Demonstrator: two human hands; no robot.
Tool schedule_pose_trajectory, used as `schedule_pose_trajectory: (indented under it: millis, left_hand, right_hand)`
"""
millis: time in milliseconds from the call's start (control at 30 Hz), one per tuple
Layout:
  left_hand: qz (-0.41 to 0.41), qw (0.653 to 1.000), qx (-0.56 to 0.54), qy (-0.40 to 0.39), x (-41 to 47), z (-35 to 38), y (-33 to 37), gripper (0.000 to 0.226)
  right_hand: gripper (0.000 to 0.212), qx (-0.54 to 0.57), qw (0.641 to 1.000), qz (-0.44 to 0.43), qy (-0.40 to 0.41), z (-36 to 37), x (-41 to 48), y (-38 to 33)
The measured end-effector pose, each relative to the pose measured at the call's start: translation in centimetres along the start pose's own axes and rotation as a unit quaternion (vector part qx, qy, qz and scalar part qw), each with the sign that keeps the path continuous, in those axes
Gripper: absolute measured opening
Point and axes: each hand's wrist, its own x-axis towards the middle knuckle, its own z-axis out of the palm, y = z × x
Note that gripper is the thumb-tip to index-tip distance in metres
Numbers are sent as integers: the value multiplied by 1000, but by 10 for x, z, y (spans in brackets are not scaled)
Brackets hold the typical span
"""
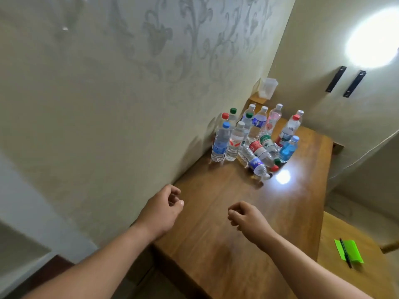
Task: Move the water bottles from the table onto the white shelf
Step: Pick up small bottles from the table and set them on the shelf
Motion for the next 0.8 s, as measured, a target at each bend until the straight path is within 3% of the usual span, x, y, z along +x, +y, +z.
schedule_pose_trajectory:
  millis: [100, 200, 333, 533, 700, 800]
  left_hand:
    - [-11, 1000, 2, 0, 52, 20, 24, 23]
    - [-34, 999, 20, -17, 102, 40, 41, 29]
    - [-32, 997, 72, -15, 191, 56, 71, 44]
    - [-8, 998, 60, 27, 300, 63, 129, 58]
    - [14, 997, 78, -6, 323, 76, 135, 63]
    - [3, 998, 67, -16, 321, 83, 125, 63]
  right_hand:
    - [6, -6, 1000, -4, 6, -21, 63, -2]
    - [18, -23, 999, -33, 11, -42, 125, -18]
    - [32, -59, 988, -134, 58, -73, 210, -60]
    - [53, -161, 951, -233, 122, -103, 303, -129]
    - [50, -261, 939, -210, 80, -89, 336, -144]
    - [36, -262, 937, -216, 85, -78, 342, -136]
